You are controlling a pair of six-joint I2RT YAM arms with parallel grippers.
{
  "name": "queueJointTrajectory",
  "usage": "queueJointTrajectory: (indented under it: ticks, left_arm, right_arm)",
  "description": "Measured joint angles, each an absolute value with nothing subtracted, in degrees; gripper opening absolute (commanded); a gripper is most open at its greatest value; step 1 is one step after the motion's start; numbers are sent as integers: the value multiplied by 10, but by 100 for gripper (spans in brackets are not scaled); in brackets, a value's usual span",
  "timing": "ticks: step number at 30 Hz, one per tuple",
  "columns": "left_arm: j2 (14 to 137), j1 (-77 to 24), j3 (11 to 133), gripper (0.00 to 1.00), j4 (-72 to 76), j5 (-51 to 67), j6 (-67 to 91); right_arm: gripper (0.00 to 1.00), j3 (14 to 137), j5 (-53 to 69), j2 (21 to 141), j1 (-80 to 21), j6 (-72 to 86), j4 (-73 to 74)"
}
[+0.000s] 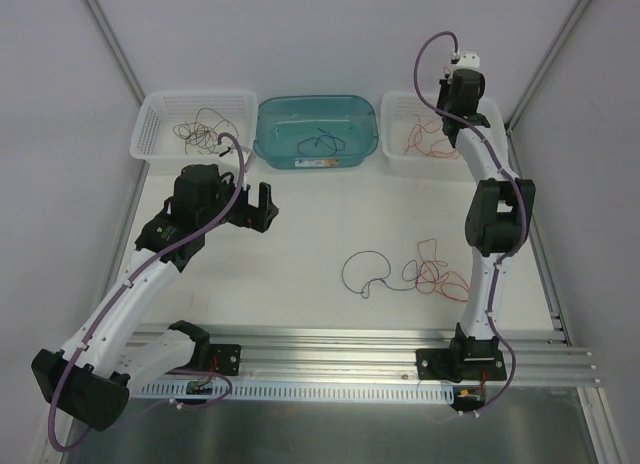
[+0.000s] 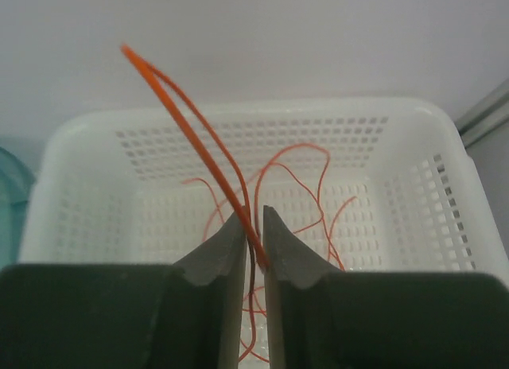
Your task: Untangle the cables
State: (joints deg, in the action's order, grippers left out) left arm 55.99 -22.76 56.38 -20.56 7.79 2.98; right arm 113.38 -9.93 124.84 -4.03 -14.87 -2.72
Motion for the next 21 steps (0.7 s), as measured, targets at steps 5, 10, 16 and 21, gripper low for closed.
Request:
queueJointTrajectory:
  ticks: [5, 10, 16, 21]
  left_arm:
    - [561, -228, 564, 99, -204, 86, 30]
    - [565, -228, 564, 99, -204, 95, 32]
    - [566, -228, 564, 99, -204, 109, 35]
    - [566, -228, 564, 99, -204, 133, 39]
  right_arm:
    - [66, 1135, -131, 1284, -20, -124, 16]
    - [90, 1135, -133, 1277, -8, -109, 51]
    - [98, 1123, -128, 1198, -6, -96, 112]
    - [99, 1039, -121, 1045, -9, -59, 154]
